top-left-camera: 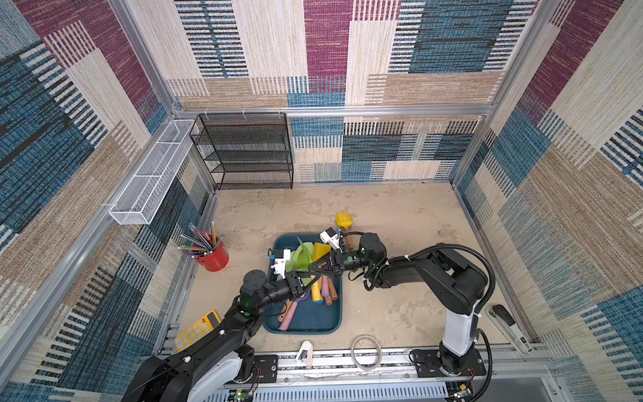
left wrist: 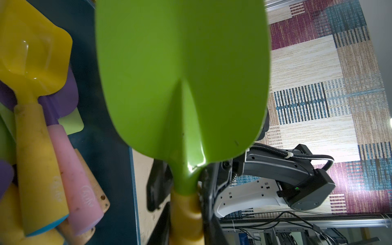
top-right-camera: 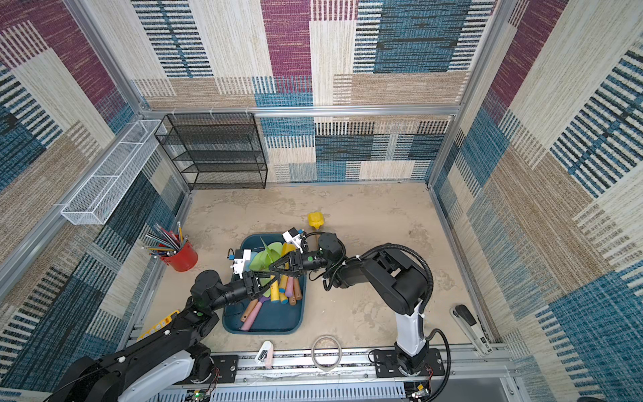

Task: Take the shovel out of the storage box
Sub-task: Place the shovel at the center of the board.

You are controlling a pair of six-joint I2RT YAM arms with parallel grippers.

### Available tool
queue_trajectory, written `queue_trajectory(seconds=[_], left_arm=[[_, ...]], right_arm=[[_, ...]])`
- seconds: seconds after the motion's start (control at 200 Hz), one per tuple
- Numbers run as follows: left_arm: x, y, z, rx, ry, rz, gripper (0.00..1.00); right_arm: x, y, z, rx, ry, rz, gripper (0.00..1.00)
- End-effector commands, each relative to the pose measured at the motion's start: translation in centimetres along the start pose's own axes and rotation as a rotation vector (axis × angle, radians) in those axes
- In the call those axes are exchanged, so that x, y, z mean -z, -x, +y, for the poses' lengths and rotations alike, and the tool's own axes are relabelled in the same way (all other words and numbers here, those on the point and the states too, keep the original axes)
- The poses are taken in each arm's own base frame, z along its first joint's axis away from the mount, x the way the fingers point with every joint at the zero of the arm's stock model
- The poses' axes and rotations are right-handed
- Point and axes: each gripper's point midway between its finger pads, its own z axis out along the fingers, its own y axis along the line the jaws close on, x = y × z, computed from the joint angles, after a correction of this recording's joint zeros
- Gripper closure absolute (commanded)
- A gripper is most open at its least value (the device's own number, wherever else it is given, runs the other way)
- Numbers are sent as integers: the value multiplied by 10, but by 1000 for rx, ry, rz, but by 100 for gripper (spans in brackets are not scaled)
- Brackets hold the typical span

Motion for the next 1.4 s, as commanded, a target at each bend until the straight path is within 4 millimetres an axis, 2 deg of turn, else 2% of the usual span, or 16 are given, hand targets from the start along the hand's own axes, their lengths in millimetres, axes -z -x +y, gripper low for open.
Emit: queue_trajectory(seconds=[0.0,0.115,0.366,0.501,0.726,0.881,0.997,1.192,1.392], left_arm=[[0,-4,-16,-32,-61,35,77],[0,-3,-21,-40,-60,37,64],[10,-8,-14,-66,28,35,29],[16,-12,-12,-83,75,47,19],[29,-15,4,-79,180,23,16],[39,-10,7,-111,268,-4,14],[50,-1,21,-127,405,-45,14],[67,7,48,-124,670,-13,18],[66,6,68,-102,776,49,22]], right_arm=[[0,2,5,27,19,-11,80],[0,2,1,27,-3,-14,81],[0,2,-3,18,-16,-19,82],[2,5,-3,29,-35,-29,82],[14,12,-9,34,-86,-64,81],[28,20,-13,47,-151,-99,81],[37,25,-13,53,-192,-121,81],[59,43,-19,62,-302,-181,81],[88,69,-15,121,-442,-251,80]])
